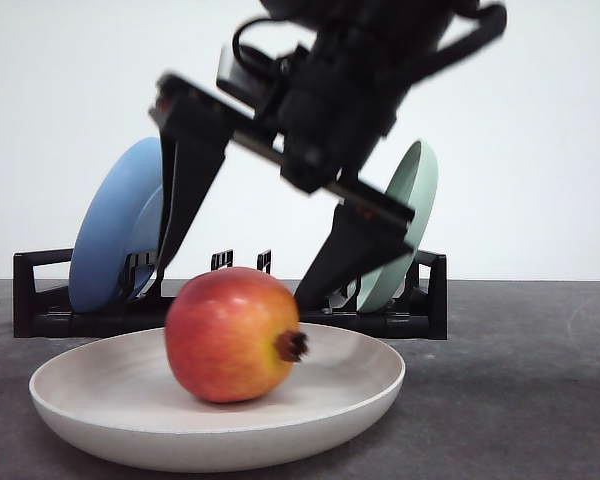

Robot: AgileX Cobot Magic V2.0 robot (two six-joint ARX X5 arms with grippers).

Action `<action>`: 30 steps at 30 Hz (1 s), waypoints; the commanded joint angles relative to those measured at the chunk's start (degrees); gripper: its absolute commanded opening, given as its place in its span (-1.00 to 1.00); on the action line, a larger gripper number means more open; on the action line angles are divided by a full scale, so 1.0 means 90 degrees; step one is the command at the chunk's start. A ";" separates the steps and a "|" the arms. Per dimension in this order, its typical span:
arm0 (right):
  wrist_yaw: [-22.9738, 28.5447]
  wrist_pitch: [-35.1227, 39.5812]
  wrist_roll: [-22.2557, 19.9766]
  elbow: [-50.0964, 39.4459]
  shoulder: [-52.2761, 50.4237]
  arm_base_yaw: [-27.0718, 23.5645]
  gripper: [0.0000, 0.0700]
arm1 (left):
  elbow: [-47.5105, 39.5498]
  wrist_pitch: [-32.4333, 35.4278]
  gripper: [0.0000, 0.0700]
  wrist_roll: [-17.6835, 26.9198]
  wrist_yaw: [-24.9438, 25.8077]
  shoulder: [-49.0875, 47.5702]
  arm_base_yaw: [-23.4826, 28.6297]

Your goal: Place pomegranate in white plate

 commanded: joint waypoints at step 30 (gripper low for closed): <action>0.0636 -0.3411 -0.1541 0.0561 -0.4863 -0.0044 0.84 | 0.0109 0.0015 -0.10 -0.0014 -0.0034 0.0036 -0.0066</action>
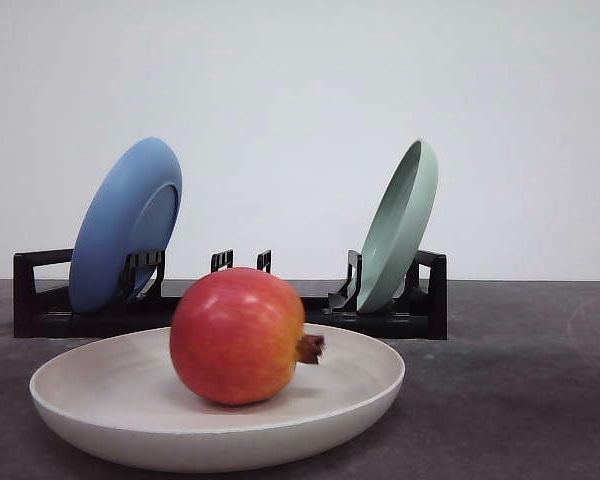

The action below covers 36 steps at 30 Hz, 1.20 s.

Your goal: Place pomegranate in white plate

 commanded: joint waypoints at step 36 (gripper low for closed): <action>0.0002 0.0065 -0.0143 0.0126 -0.0058 0.0068 -0.99 | 0.0109 -0.0036 -0.99 -0.0007 -0.0032 0.0036 -0.0066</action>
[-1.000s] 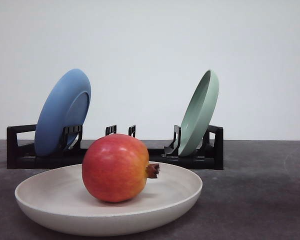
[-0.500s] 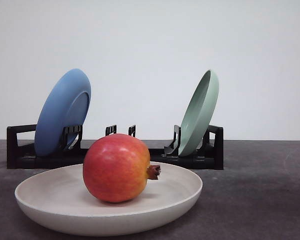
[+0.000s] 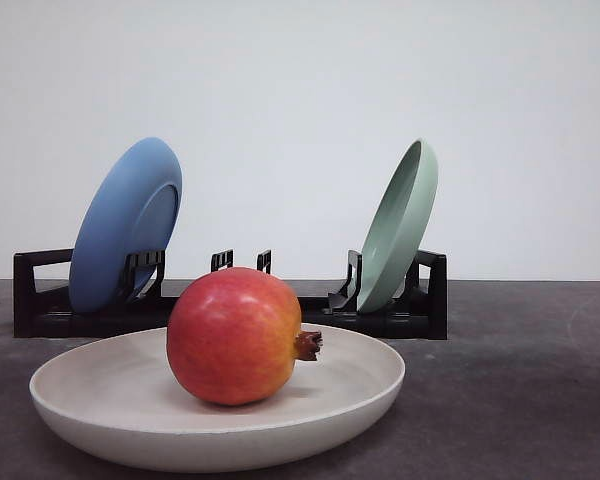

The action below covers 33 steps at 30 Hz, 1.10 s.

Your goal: Place pomegranate in white plate

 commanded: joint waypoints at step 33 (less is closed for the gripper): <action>-0.0002 0.0077 -0.0046 0.0126 0.0027 0.0068 -0.99 | -0.1048 0.3537 -0.99 0.2378 0.2725 -0.1757 0.6681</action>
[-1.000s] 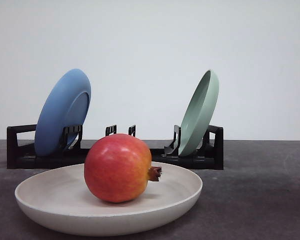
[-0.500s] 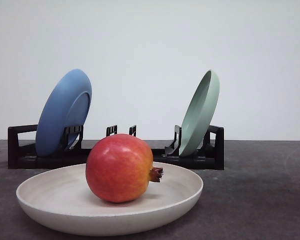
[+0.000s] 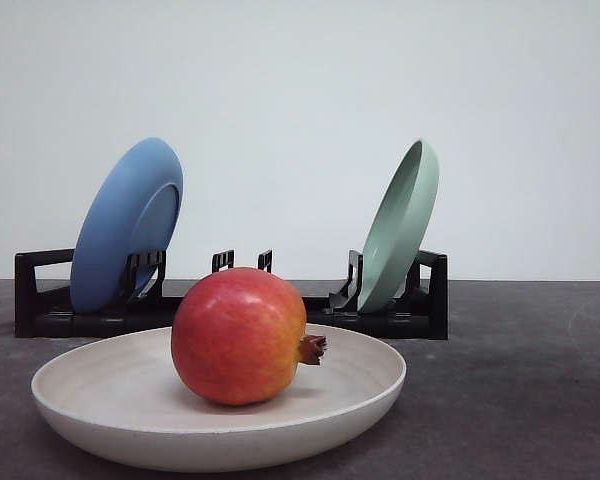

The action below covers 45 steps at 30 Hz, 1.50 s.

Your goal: Place pomegranate in white plate

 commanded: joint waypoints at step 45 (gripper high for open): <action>0.0000 0.0066 -0.0036 0.0126 0.0024 0.0068 -0.99 | -0.6365 -0.0298 -0.99 -0.0467 -0.0015 -0.4566 0.1390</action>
